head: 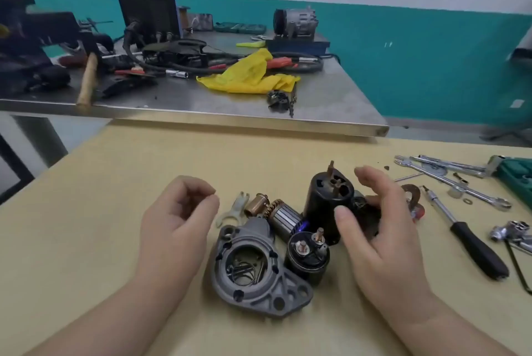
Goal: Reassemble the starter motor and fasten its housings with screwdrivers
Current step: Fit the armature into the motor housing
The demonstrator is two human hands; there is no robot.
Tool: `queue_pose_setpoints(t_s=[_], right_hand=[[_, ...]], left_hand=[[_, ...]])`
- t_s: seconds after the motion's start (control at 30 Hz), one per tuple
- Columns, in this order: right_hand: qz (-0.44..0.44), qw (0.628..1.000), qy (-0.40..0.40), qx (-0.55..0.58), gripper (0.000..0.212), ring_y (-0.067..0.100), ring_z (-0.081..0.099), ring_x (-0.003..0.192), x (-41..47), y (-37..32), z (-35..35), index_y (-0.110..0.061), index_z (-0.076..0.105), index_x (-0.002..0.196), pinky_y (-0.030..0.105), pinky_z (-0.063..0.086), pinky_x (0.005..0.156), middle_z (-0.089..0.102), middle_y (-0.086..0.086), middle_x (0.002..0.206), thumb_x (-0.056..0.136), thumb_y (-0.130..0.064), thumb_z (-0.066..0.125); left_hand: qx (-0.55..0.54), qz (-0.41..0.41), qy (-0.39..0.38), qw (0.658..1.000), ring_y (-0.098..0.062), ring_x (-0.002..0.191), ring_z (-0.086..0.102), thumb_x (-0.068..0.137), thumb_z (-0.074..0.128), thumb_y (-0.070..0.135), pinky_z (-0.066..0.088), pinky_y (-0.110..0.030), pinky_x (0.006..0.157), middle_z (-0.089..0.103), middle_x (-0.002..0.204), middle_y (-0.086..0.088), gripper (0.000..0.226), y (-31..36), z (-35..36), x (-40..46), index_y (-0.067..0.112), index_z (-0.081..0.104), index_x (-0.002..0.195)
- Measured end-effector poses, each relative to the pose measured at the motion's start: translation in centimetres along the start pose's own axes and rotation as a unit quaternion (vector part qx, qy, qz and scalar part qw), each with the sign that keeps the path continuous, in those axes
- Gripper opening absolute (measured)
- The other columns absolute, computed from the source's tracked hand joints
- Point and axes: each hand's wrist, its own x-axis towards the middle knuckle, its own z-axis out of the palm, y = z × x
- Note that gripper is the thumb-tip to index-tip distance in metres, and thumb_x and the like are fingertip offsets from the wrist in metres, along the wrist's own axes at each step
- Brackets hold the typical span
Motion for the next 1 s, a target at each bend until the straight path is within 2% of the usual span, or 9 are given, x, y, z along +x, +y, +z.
queue_pose_setpoints(t_s=[0.07,0.13,0.23,0.33,0.43,0.57,0.7,0.83,1.0], right_hand=[[-0.019,0.998,-0.025,-0.061,0.064,-0.001,0.045,0.141,0.2,-0.1,0.0,-0.035,0.04,0.154,0.021,0.033,0.117,0.051,-0.024,0.146,0.095,-0.05,0.06],[-0.022,0.995,-0.043,-0.092,0.063,-0.004,0.042,0.139,0.5,0.3,0.1,-0.035,0.04,0.153,0.029,0.031,0.121,0.052,-0.021,0.144,0.095,-0.05,0.06],[-0.005,0.991,-0.043,-0.126,0.063,0.012,0.044,0.144,0.9,0.7,0.0,-0.029,0.045,0.151,0.052,0.034,0.123,0.056,-0.011,0.146,0.094,-0.054,0.059],[0.009,0.987,-0.048,-0.156,0.07,0.015,0.04,0.146,1.3,0.6,0.0,-0.028,0.049,0.151,0.054,0.027,0.127,0.056,-0.012,0.147,0.092,-0.063,0.056],[-0.014,0.983,-0.04,-0.18,0.069,0.01,0.038,0.139,1.4,0.4,0.3,-0.026,0.06,0.144,0.053,0.024,0.126,0.05,-0.021,0.13,0.087,-0.066,0.059],[-0.008,0.986,-0.027,-0.164,0.056,-0.001,0.043,0.116,1.6,0.3,0.4,-0.025,0.069,0.127,0.062,0.033,0.12,0.059,-0.02,0.115,0.081,-0.056,0.073],[-0.004,0.992,0.003,-0.124,0.048,-0.002,0.044,0.107,1.4,0.3,0.2,-0.022,0.072,0.114,0.065,0.041,0.112,0.064,-0.014,0.105,0.074,-0.047,0.082],[-0.02,0.994,0.027,-0.107,0.047,0.0,0.048,0.107,1.3,0.1,-0.1,-0.022,0.07,0.11,0.066,0.041,0.109,0.064,-0.015,0.104,0.075,-0.052,0.081],[-0.054,0.992,0.095,-0.062,0.052,0.016,0.056,0.113,1.0,-0.1,-0.6,-0.015,0.066,0.115,0.058,0.046,0.102,0.061,-0.011,0.117,0.08,-0.051,0.076]], left_hand=[[0.065,0.095,-0.043,0.992,-0.006,0.072,0.062,0.087,0.072,0.023,0.048,-0.014,0.069,0.069,0.08,0.008,0.009,0.8,0.1,-0.6,0.032,0.069,0.088],[0.112,0.161,-0.122,0.973,-0.006,0.087,0.065,0.087,0.068,0.033,0.046,-0.011,0.079,0.07,0.093,0.013,0.008,1.5,0.1,-1.6,0.035,0.069,0.095],[0.22,0.21,-0.251,0.919,-0.006,0.129,0.055,0.083,0.074,0.052,0.041,-0.018,0.106,0.057,0.129,0.026,0.047,1.5,0.3,-2.5,0.036,0.064,0.126],[0.347,0.196,-0.319,0.86,-0.006,0.15,0.034,0.07,0.071,0.082,0.033,-0.033,0.122,0.042,0.147,0.031,0.084,1.7,0.9,-3.1,0.049,0.05,0.145],[0.398,0.166,-0.338,0.837,-0.004,0.152,0.025,0.067,0.06,0.093,0.024,-0.034,0.126,0.04,0.149,0.036,0.088,1.8,1.3,-3.1,0.048,0.059,0.142],[0.404,0.168,-0.344,0.831,-0.004,0.155,0.024,0.07,0.058,0.087,0.021,-0.034,0.128,0.048,0.148,0.038,0.077,1.8,1.1,-2.7,0.046,0.067,0.135],[0.405,0.171,-0.366,0.82,0.005,0.16,0.011,0.073,0.055,0.081,0.012,-0.036,0.132,0.039,0.154,0.044,0.07,1.3,0.0,-1.1,0.05,0.065,0.135],[0.369,0.184,-0.384,0.826,0.013,0.157,0.014,0.074,0.06,0.077,0.012,-0.036,0.132,0.041,0.155,0.042,0.067,0.4,-1.0,1.2,0.05,0.067,0.136],[0.346,0.217,-0.37,0.835,0.008,0.155,0.029,0.077,0.064,0.074,0.02,-0.04,0.131,0.052,0.152,0.034,0.064,-0.7,-0.5,2.4,0.045,0.071,0.134]])
